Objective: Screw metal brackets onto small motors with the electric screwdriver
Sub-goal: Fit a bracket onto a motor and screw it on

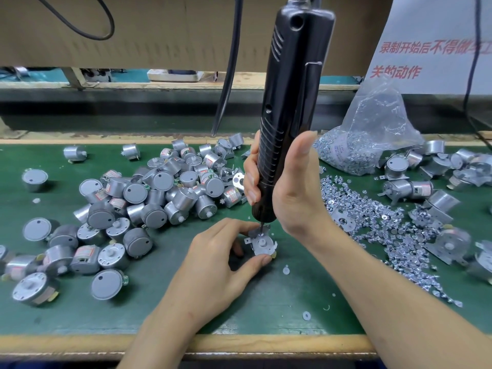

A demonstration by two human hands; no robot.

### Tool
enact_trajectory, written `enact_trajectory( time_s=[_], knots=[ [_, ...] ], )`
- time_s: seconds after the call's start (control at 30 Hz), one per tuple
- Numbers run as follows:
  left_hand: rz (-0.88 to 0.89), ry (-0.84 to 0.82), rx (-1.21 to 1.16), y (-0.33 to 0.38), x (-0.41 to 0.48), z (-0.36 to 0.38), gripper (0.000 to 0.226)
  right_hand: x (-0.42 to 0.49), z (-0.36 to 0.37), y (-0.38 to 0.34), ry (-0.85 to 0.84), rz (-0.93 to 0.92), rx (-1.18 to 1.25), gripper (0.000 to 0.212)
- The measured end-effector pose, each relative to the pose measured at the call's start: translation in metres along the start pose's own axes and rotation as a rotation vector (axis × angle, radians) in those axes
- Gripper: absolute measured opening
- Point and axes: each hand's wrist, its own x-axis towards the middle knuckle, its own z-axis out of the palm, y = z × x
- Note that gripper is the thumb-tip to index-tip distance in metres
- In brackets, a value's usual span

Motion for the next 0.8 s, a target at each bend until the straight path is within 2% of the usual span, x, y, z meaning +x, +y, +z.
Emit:
enact_trajectory(
  time_s=[0.23, 0.8],
  knots=[
    [-0.047, -0.072, 0.017, -0.0006, -0.0017, 0.0006, 0.045, -0.0003, 0.0026, 0.0014, -0.004, 0.019, -0.016, 0.085],
    [-0.064, -0.1, 0.038, -0.0007, 0.0005, 0.0038, 0.039, -0.0002, 0.0026, 0.0017, 0.003, 0.046, -0.002, 0.089]
  ],
)
